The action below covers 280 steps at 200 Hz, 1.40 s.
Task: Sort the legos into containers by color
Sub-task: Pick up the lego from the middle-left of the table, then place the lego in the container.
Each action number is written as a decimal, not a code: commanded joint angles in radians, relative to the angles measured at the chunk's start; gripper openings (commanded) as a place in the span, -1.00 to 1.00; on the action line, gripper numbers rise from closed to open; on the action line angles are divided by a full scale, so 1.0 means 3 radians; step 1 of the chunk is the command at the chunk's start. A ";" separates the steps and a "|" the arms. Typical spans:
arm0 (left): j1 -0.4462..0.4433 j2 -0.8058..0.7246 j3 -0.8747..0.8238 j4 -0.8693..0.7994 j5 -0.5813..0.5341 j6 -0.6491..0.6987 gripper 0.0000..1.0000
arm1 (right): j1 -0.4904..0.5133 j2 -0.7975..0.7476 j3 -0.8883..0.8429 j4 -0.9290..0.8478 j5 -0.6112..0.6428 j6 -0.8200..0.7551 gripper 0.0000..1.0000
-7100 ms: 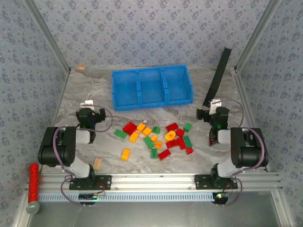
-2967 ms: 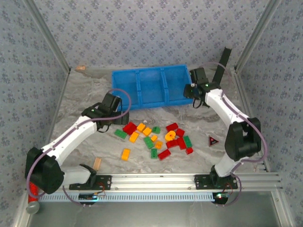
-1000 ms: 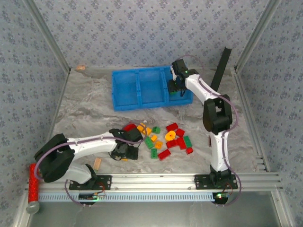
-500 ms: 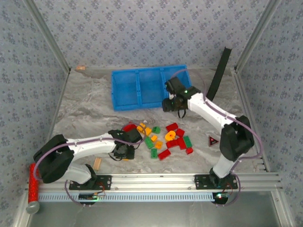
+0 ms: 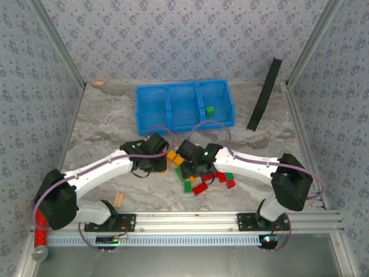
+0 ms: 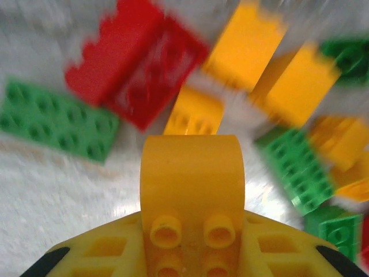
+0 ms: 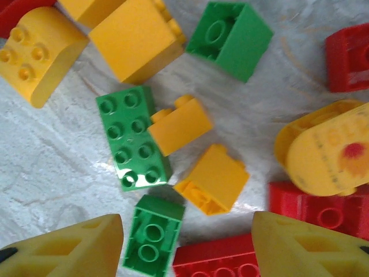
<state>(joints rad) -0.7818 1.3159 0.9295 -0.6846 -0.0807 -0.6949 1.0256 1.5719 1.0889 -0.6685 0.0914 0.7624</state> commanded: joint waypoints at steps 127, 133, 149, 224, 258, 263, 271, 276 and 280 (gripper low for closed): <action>0.1084 0.1474 0.1857 0.0418 -0.0262 0.0974 -0.40 | 0.0313 0.0698 0.0315 -0.0103 0.0197 0.0332 0.34; 0.1123 0.1591 0.1943 0.0403 -0.0252 0.0981 -0.40 | 0.0314 0.0719 0.0318 -0.0120 0.0202 0.0323 0.34; 0.1208 0.1886 0.2157 0.0352 -0.0225 0.1002 -0.41 | 0.0318 0.0765 0.0316 -0.0165 0.0202 0.0311 0.33; 0.1318 0.2774 0.2807 0.0213 -0.0165 0.1041 -0.41 | 0.0441 0.0768 0.0387 -0.0328 0.0166 0.0450 0.18; 0.1338 0.2946 0.2884 0.0170 -0.0170 0.1025 -0.36 | 0.0504 0.0819 0.0379 -0.0319 0.0152 0.0504 0.03; 0.1338 0.2967 0.2890 0.0165 -0.0166 0.1023 -0.35 | 0.0509 0.0828 0.0379 -0.0314 0.0144 0.0503 0.01; 0.1338 0.2989 0.2899 0.0159 -0.0156 0.1020 -0.34 | 0.0519 0.0838 0.0380 -0.0308 0.0127 0.0509 -0.01; 0.1341 0.2999 0.2902 0.0160 -0.0155 0.1016 -0.33 | 0.0526 0.0840 0.0382 -0.0300 0.0118 0.0507 -0.02; 0.1338 0.3007 0.2902 0.0159 -0.0154 0.1013 -0.32 | 0.0532 0.0840 0.0379 -0.0301 0.0117 0.0514 -0.03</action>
<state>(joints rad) -0.3859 2.1933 1.7569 -0.6079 -0.1417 -0.4004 1.1744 1.8042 1.1866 -0.7300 0.1265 0.8875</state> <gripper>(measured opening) 0.333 0.500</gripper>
